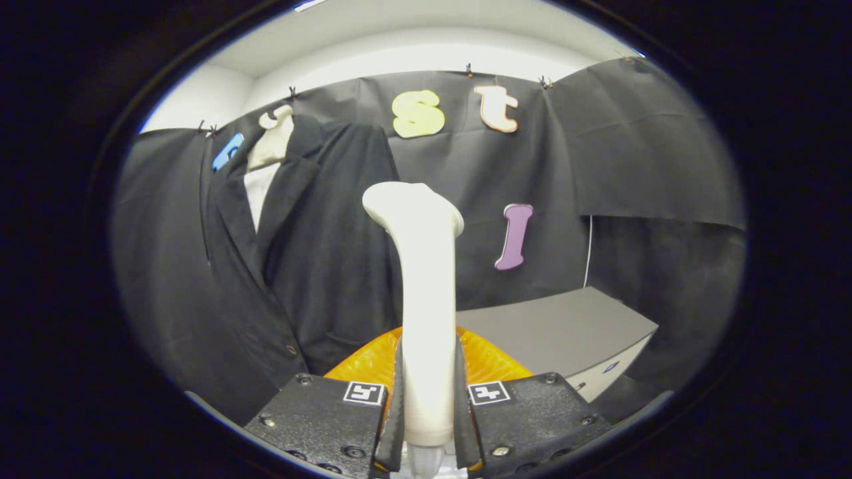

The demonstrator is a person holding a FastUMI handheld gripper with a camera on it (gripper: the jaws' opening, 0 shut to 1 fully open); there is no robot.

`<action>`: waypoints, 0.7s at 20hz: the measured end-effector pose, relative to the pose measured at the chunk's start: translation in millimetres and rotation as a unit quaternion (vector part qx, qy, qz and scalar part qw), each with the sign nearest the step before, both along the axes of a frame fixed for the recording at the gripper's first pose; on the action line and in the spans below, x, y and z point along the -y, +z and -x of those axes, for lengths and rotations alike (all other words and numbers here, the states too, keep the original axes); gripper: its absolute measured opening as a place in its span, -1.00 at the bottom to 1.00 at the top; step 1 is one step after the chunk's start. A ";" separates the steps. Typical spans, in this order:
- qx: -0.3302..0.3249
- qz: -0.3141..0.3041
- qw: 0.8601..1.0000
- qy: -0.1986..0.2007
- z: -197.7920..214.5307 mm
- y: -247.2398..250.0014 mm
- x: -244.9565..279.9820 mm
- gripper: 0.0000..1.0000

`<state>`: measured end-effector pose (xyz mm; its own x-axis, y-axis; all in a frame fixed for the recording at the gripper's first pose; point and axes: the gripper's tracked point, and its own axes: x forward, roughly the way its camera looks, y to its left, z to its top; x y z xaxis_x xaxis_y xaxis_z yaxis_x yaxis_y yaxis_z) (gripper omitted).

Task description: Iron the clothes twice with a garment steamer, once on the left side and once on the right side.

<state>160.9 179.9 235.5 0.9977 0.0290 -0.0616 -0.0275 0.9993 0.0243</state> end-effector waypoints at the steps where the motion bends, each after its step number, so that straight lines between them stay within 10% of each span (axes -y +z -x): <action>1: 0.018 0.004 1.000 -0.001 -1.3 11.9 -4.3 -0.34; 14: 0.211 0.029 0.976 0.048 -49.7 109.7 -114.4 -0.35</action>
<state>210.6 294.4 345.2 0.9273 0.1317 0.3505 -0.1157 0.9911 -0.0663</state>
